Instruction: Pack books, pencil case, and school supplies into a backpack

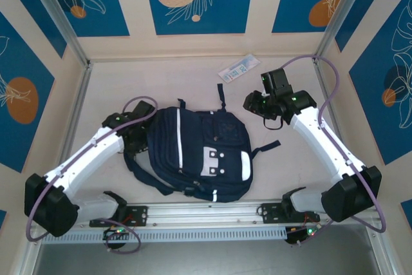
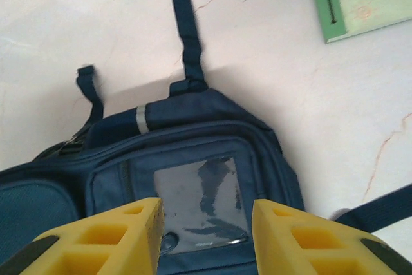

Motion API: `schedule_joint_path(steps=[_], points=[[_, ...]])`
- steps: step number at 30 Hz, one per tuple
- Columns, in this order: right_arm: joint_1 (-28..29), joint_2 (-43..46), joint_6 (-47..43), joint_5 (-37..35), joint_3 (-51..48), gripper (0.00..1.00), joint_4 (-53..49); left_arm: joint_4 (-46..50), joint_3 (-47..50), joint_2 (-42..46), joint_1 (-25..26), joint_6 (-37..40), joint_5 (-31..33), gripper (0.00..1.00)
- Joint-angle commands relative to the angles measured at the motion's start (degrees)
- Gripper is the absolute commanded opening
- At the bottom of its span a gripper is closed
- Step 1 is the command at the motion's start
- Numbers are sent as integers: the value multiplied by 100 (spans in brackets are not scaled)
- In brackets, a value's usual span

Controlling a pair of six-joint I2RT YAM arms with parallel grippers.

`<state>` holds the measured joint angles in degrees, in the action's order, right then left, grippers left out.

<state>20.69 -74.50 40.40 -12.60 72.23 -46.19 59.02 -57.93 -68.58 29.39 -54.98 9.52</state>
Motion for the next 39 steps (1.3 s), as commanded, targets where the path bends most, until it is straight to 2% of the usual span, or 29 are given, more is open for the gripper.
schedule_joint_path(steps=[1,4,7,13,15,17,20,25,29,32,35,39], points=[[-61,-118,-70,-363,169,42,-119,700,-10,528,-190,-497,527,81],[-91,-200,-3,-257,152,42,-23,713,411,986,-367,-839,428,82],[-104,-273,11,-190,174,41,25,849,566,1339,-470,-964,586,82],[-238,-310,5,-223,154,41,-19,1405,-34,1612,-495,-745,1502,80],[-299,-321,27,-250,141,41,-77,1997,-377,1668,-495,-1062,2072,78],[-341,-342,29,-301,126,41,-92,1663,-389,1910,-495,-662,2128,74],[-435,-362,63,-345,60,41,-116,1040,-205,2100,-497,-163,1633,71],[-604,-396,76,-331,-32,42,-65,321,194,1439,-469,441,-5,70],[-1003,-617,-26,-377,-119,49,101,-462,687,872,-335,610,-1181,71],[-1309,-920,-90,-560,-44,66,151,-1225,888,424,-173,607,-1876,71],[-1682,-1376,-191,-510,156,72,189,-1649,671,-199,115,573,-2090,71],[-2053,-2199,-550,-352,735,72,162,-1438,-4,-811,348,759,-1742,72]])
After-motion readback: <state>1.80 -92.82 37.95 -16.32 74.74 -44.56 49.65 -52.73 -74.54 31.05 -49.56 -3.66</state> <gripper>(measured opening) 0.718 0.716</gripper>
